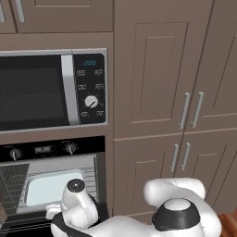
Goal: Take the baked cake out of the oven and place it on the plate for cooling. Then close the oven door.
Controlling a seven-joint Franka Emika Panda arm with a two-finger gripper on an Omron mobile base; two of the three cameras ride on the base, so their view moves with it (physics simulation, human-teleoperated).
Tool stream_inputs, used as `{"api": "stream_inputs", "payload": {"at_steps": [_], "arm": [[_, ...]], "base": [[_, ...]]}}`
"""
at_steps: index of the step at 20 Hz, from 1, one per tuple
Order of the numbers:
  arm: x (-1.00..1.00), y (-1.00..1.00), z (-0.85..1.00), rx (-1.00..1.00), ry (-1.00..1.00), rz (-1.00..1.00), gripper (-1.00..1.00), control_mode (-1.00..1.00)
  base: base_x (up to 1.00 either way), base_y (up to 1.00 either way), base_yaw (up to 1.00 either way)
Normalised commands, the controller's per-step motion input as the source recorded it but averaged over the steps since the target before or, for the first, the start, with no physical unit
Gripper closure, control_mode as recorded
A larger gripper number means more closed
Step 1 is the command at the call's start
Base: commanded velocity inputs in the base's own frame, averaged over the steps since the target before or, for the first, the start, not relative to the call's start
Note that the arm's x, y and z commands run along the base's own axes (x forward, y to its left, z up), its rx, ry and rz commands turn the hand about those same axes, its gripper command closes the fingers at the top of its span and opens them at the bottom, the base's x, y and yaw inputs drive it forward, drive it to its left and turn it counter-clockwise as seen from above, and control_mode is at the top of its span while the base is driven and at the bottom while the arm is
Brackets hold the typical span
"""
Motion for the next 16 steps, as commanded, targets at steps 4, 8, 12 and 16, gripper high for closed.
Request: {"api": "stream_inputs", "payload": {"at_steps": [4, 8, 12, 16], "arm": [[0.02, 0.29, -0.43, -0.01, 0.0, 0.02, -1.0, -1.0], [-0.04, 0.25, -0.49, -0.05, -0.1, 0.05, -1.0, -1.0], [-0.05, 0.24, -0.43, -0.04, -0.14, 0.03, -1.0, -1.0], [0.1, 0.21, -0.31, 0.0, -0.02, 0.0, -1.0, -1.0]], "base": [[0.0, 0.0, 0.0], [0.0, 0.0, 0.0], [0.0, 0.0, 0.0], [0.0, 0.0, 0.0]]}}
